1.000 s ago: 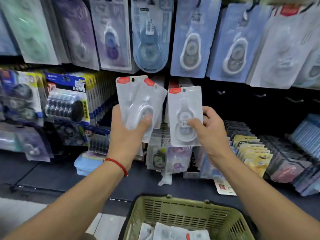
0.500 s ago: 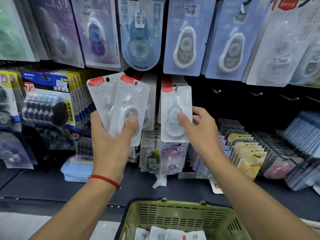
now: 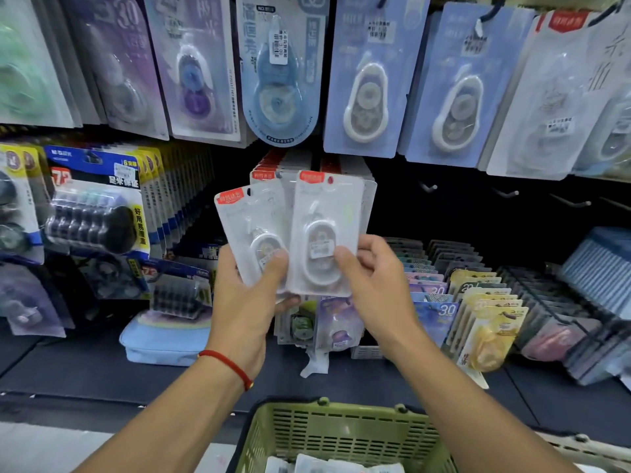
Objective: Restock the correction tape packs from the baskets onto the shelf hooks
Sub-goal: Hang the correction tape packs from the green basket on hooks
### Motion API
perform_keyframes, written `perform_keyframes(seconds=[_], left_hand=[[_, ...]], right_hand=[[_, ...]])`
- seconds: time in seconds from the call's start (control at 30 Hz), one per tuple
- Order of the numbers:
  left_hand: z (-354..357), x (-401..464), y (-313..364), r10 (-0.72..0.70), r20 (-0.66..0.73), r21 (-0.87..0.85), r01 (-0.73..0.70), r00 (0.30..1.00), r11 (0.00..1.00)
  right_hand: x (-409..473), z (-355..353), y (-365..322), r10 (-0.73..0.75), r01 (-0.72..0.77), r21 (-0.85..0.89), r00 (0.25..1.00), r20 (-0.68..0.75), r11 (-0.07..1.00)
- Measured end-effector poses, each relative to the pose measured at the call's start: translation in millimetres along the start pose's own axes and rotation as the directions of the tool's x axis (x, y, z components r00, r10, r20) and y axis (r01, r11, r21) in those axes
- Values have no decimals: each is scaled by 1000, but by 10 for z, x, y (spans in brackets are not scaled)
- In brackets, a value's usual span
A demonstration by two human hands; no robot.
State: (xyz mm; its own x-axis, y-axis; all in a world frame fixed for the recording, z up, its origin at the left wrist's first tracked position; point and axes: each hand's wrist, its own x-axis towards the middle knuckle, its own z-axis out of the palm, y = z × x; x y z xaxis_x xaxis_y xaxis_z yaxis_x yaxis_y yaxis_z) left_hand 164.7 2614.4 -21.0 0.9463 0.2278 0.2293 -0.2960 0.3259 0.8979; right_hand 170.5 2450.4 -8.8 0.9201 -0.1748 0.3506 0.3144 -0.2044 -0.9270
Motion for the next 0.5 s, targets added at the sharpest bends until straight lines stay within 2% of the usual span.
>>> perform_keyframes(seconds=[0.13,0.5], left_hand=[[-94,86,-9,5,-89,25,-3,996,1000],[-156,107,35,71,-110,73,-63,991,995]], right_hand=[[51,-100,-6,-13,14,11,998,-68,1000],[11,-136,-67,-107,116,26,969,-223,993]])
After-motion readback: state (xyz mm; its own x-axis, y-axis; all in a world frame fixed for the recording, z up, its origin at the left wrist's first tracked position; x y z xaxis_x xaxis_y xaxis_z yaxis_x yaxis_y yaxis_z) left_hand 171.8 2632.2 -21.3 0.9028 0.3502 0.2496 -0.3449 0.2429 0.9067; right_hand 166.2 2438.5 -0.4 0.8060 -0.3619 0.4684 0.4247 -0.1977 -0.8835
